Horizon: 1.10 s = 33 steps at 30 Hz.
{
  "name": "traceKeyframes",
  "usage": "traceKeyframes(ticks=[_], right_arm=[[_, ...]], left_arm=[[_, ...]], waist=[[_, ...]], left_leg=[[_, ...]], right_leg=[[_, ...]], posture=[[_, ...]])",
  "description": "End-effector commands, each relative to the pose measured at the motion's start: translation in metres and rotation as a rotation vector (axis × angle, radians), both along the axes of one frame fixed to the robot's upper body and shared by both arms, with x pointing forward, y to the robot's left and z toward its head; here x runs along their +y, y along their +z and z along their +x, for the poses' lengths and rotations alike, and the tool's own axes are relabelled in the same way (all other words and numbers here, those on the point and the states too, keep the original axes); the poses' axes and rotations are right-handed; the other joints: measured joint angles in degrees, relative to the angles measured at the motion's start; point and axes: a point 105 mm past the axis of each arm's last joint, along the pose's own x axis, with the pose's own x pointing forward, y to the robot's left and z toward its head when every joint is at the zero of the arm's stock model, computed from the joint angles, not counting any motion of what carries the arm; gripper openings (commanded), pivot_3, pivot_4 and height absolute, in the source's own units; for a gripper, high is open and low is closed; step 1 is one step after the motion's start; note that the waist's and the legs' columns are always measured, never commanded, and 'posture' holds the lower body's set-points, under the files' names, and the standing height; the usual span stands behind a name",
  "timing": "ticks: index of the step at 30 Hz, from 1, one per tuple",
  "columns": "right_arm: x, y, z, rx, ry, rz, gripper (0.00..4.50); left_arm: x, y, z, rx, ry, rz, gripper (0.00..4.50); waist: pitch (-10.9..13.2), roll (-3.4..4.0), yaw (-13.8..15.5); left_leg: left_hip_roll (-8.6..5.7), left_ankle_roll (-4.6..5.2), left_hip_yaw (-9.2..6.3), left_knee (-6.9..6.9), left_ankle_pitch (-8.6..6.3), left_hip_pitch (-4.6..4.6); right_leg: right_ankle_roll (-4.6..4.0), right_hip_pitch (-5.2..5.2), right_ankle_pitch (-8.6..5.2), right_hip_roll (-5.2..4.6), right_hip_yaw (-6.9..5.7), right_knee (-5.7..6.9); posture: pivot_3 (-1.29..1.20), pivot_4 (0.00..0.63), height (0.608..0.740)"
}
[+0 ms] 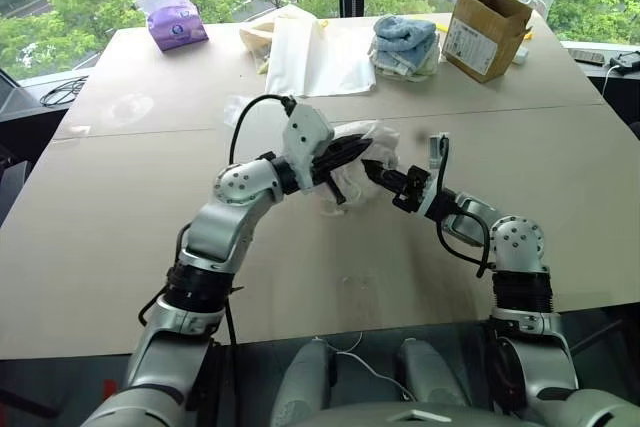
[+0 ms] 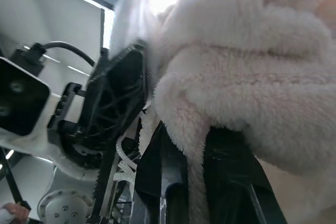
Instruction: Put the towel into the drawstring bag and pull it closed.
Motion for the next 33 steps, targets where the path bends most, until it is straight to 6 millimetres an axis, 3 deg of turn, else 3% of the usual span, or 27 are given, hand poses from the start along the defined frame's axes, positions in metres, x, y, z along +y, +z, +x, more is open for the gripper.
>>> traceKeyframes(ticks=[1,2,6,8,10,14,17,22,26,29,33], right_arm=[[0.008,0.012,-0.004,-0.071,0.025,-0.007,0.01],[0.010,0.013,-0.003,-0.078,0.023,-0.011,0.01],[-0.006,0.023,0.037,0.004,-0.196,0.131,0.01],[-0.011,0.028,0.045,0.034,-0.236,0.205,0.01],[-0.010,0.028,0.047,0.056,-0.244,0.235,0.01],[0.012,0.021,0.020,-0.037,-0.084,0.123,0.01],[0.015,0.020,0.009,-0.074,-0.022,0.110,0.01],[-0.023,0.019,0.054,0.076,-0.316,0.236,0.01],[-0.007,0.016,0.043,-0.014,-0.248,0.088,0.01],[-0.002,0.018,0.043,-0.058,-0.265,0.044,1.12],[-0.008,0.014,0.050,-0.091,-0.366,-0.054,3.02]], left_arm=[[0.000,0.008,-0.003,-0.086,0.014,-0.011,0.00],[-0.002,0.008,-0.007,-0.060,-0.003,-0.051,0.00],[-0.006,-0.005,-0.027,0.067,-0.099,-0.115,0.00],[-0.005,-0.010,-0.034,0.107,-0.129,-0.125,0.00],[-0.005,-0.010,-0.040,0.150,-0.160,-0.163,0.00],[-0.002,-0.006,-0.045,0.221,-0.186,-0.255,0.00],[0.005,-0.005,-0.040,0.239,-0.159,-0.288,0.00],[0.018,-0.010,-0.037,0.271,-0.146,-0.299,0.00],[0.024,-0.015,-0.032,0.279,-0.123,-0.293,0.00],[0.027,-0.015,-0.026,0.275,-0.102,-0.304,0.00],[0.035,-0.014,-0.012,0.264,-0.034,-0.328,0.00]], waist=[[0.00,0.00,-0.07],[0.00,0.00,-0.04],[0.00,0.00,-0.26],[0.00,0.00,-0.01],[0.00,0.00,0.11],[0.00,0.00,-0.08],[0.00,0.00,-0.27],[0.00,0.00,-0.10],[0.00,0.00,0.06],[0.00,0.00,-0.42],[0.00,0.00,-0.33]], left_leg=[[0.00,0.00,0.00,0.00,0.00,0.00],[0.00,0.00,0.01,0.00,0.00,0.00],[0.01,0.01,0.05,0.02,0.00,0.00],[0.01,0.00,0.00,0.02,0.00,0.00],[0.02,0.00,-0.04,0.02,0.00,0.00],[0.01,0.01,0.02,0.04,0.00,-0.02],[0.02,0.01,0.00,0.04,0.00,-0.02],[0.04,0.00,0.02,0.14,0.00,0.05],[0.00,0.00,-0.01,0.17,0.01,0.06],[0.01,-0.01,0.04,0.12,0.01,0.05],[0.03,-0.02,0.06,0.11,0.02,0.05]], right_leg=[[0.00,0.00,0.00,0.01,0.00,0.01],[0.00,-0.01,0.00,0.01,0.01,0.03],[0.00,-0.03,0.00,-0.01,0.07,0.03],[0.00,-0.06,0.00,0.00,0.02,0.12],[0.00,-0.05,0.00,0.00,-0.03,0.12],[0.00,-0.04,0.00,-0.03,0.02,0.09],[0.00,-0.05,0.00,0.00,0.00,0.10],[0.00,-0.04,0.00,0.03,0.04,0.28],[0.00,-0.04,0.00,0.01,0.01,0.34],[0.00,-0.08,0.00,0.02,0.06,0.32],[0.00,-0.13,0.00,0.03,0.08,0.38]], posture=[[0.00,0.150,0.740],[0.00,0.150,0.740],[0.00,0.150,0.740],[0.00,0.150,0.740],[0.00,0.150,0.740],[0.00,0.150,0.740],[0.00,0.150,0.740],[0.00,0.150,0.740],[0.00,0.150,0.740],[0.00,0.150,0.740],[0.00,0.150,0.740]])
